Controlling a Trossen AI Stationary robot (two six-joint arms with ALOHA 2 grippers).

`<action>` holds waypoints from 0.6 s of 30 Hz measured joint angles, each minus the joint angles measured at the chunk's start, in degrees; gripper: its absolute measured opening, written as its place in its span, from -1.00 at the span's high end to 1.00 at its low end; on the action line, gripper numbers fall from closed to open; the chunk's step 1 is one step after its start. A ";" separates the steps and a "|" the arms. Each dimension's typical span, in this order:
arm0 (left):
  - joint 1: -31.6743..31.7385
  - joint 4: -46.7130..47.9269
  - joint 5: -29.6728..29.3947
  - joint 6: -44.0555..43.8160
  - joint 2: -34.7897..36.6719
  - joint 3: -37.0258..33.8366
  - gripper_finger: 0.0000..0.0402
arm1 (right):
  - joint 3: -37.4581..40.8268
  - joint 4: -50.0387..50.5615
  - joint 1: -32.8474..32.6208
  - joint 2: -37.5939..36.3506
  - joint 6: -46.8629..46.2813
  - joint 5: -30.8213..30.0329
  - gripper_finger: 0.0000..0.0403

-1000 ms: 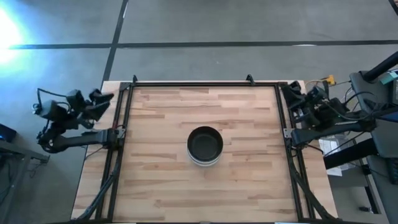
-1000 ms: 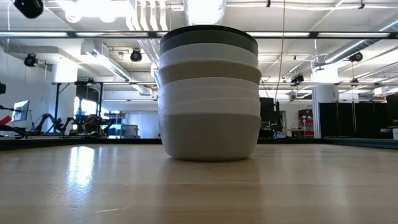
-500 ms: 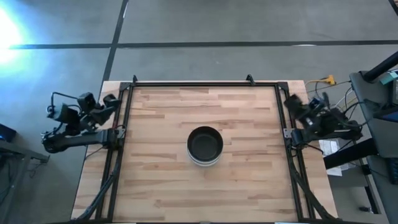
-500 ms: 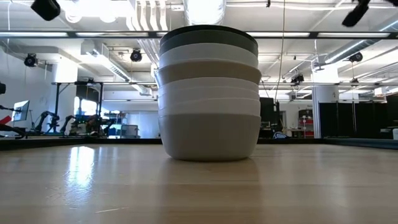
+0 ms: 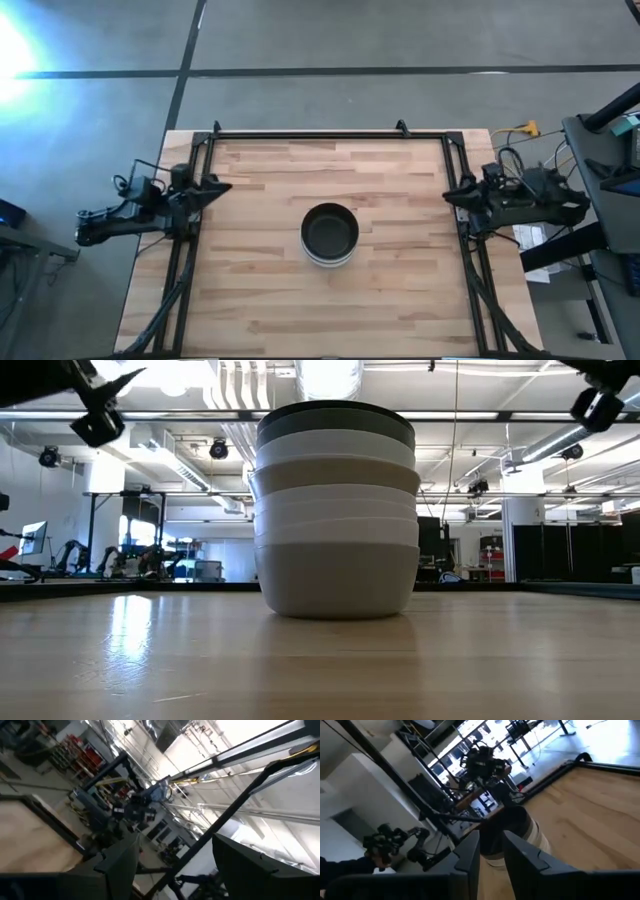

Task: Nest bowls inside each other
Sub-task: Return to Home Position

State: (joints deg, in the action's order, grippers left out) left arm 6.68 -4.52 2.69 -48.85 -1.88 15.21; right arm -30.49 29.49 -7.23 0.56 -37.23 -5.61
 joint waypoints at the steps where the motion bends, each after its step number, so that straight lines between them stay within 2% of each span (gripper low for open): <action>1: -0.01 -1.13 0.37 -1.09 0.09 -1.22 -0.17 | -1.13 1.51 0.01 -0.18 0.07 -0.02 0.61; 3: -0.05 -3.69 0.65 -3.10 0.09 -3.87 -0.17 | -2.45 3.71 -0.02 -0.57 -0.49 0.31 0.61; 6: -0.33 -8.10 0.69 -5.08 -0.03 -7.85 -0.17 | -2.73 8.73 -0.02 -0.57 -4.01 3.96 0.61; 10: -1.27 -9.74 0.47 -6.88 -0.05 -12.66 -0.17 | 1.19 10.68 -0.02 -0.55 -5.37 5.88 0.61; 13: -1.97 -8.44 0.31 -7.91 -0.08 -14.73 -0.17 | 5.35 7.22 0.00 -0.55 -5.08 5.83 0.61; 15: -2.20 -3.76 0.29 -7.91 -0.23 -14.63 -0.17 | 9.47 3.09 -0.02 -0.57 -5.94 6.44 0.61; 18: -2.36 1.82 0.32 -7.95 -0.30 -14.67 -0.17 | 15.83 -6.98 -0.03 -0.57 -6.51 7.28 0.61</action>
State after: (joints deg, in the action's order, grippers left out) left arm 4.31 -2.69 3.01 -56.80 -2.19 0.54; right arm -14.65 22.51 -7.26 0.00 -43.74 1.67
